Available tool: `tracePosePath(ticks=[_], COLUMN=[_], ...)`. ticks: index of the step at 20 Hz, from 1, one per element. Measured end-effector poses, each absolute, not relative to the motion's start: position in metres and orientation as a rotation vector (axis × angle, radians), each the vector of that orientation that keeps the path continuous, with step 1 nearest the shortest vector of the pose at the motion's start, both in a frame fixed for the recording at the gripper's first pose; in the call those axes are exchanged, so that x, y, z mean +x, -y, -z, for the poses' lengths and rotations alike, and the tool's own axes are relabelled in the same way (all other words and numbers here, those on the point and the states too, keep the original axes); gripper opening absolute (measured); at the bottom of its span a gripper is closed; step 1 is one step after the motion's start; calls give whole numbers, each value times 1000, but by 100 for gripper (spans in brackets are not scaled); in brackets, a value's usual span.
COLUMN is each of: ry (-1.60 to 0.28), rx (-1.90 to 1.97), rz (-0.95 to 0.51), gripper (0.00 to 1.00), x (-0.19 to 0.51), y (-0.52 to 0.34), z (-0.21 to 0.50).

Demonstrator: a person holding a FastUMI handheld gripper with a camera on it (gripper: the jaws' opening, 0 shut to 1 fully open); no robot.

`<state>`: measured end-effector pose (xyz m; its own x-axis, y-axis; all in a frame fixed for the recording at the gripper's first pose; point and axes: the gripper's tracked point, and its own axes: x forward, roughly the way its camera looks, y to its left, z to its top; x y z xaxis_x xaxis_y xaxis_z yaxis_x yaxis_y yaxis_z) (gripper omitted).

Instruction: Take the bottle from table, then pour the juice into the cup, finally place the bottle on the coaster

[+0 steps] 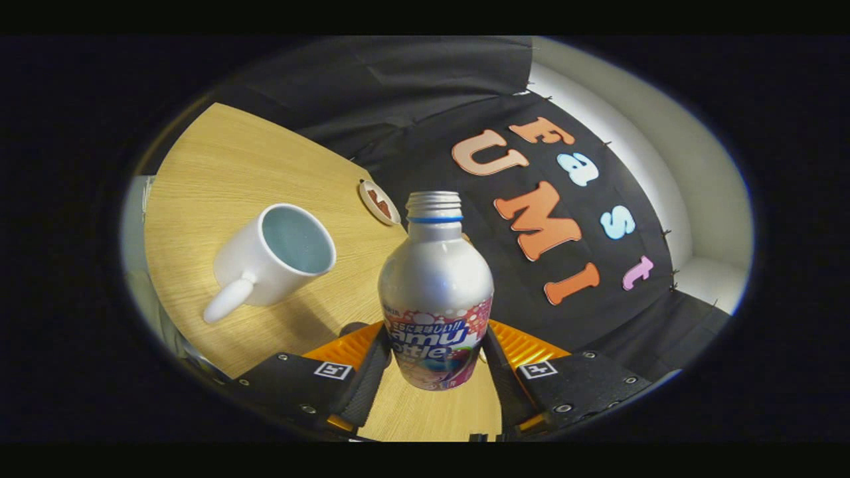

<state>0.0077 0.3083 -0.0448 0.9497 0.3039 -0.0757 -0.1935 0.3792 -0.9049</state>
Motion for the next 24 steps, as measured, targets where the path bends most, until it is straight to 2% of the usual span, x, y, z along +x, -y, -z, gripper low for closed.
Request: tracePosePath(ticks=[24], ry=[187], rx=[-1540], rz=[-307], gripper=[76], x=[15], y=[-318], z=[50])
